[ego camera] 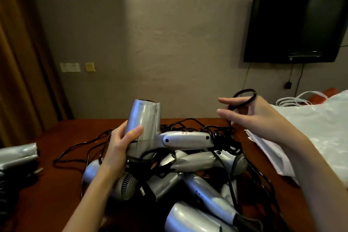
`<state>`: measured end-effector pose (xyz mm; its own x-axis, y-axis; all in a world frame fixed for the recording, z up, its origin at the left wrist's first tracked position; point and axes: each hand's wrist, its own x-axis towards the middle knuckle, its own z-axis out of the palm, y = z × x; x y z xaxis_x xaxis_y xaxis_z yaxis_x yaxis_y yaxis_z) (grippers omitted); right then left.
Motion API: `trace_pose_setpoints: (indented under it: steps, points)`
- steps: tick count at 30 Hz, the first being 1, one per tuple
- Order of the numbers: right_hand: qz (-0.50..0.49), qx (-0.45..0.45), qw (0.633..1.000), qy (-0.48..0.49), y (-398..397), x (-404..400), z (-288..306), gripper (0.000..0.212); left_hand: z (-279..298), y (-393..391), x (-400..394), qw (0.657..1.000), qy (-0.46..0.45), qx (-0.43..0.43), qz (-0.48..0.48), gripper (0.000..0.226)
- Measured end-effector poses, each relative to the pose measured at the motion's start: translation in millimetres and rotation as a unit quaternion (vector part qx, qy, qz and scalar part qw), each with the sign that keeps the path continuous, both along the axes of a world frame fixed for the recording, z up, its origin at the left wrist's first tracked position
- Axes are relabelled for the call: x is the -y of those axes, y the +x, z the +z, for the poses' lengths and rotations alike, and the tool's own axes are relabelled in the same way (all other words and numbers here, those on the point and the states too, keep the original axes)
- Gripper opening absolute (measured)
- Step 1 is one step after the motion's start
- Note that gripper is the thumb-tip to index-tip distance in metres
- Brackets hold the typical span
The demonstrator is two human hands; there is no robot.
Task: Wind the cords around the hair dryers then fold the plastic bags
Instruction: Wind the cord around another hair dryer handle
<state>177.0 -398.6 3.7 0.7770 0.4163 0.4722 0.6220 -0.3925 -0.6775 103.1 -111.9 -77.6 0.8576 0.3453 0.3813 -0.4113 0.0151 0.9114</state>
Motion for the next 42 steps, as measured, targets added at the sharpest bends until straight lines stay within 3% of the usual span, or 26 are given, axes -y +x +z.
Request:
trace_pose_setpoints:
  steps: [4, 10, 15, 17, 22, 26, 29, 32, 34, 35, 38, 40, 42]
  points:
    - [-0.037, 0.015, 0.998, 0.045, -6, -19, -4, 0.044, -1, -1, 1, 1.000, 0.029, 0.012, 0.002, 0.053]
    - [0.062, -0.043, 0.977, 0.199, -22, -52, -11, 0.014, -3, 2, 3, 0.998, 0.039, 0.032, 0.037, 0.050]
    - [0.217, -0.197, 0.921, 0.257, -31, -41, 3, 0.025, -6, 6, -1, 0.996, -0.028, 0.026, 0.083, 0.054]
    - [0.242, -0.221, 0.912, 0.247, -32, -37, 6, 0.032, -6, 7, -4, 0.993, -0.072, 0.023, 0.091, 0.062]
    - [0.235, -0.143, 0.940, 0.204, -35, -39, 7, 0.040, -6, 8, -9, 0.986, -0.150, 0.015, 0.071, 0.077]
    - [0.173, -0.085, 0.961, 0.201, -37, -40, 7, 0.027, -5, 7, -9, 0.984, -0.163, 0.016, 0.066, 0.080]
    - [0.142, -0.118, 0.950, 0.251, -37, -36, 11, 0.025, -5, 8, -7, 0.987, -0.144, 0.012, 0.075, 0.075]
    - [0.112, -0.176, 0.948, 0.240, -38, -33, 14, 0.037, -3, 5, -3, 0.992, -0.096, 0.011, 0.083, 0.062]
    - [0.137, -0.249, 0.911, 0.300, -38, -32, 16, 0.043, -3, 4, -1, 0.995, -0.063, 0.009, 0.080, 0.058]
    - [0.153, -0.296, 0.873, 0.356, -38, -32, 17, 0.040, -3, 2, 0, 0.996, -0.049, 0.009, 0.078, 0.056]
    - [0.195, -0.375, 0.748, 0.511, -34, -35, 18, 0.006, -3, 0, 1, 0.997, -0.020, 0.013, 0.074, 0.054]
    - [0.184, -0.357, 0.753, 0.522, -29, -37, 14, 0.007, -1, 0, 3, 0.997, -0.012, 0.013, 0.074, 0.054]
    - [0.141, -0.307, 0.803, 0.490, -25, -41, 11, 0.017, -1, -1, 3, 0.997, -0.015, 0.012, 0.075, 0.054]
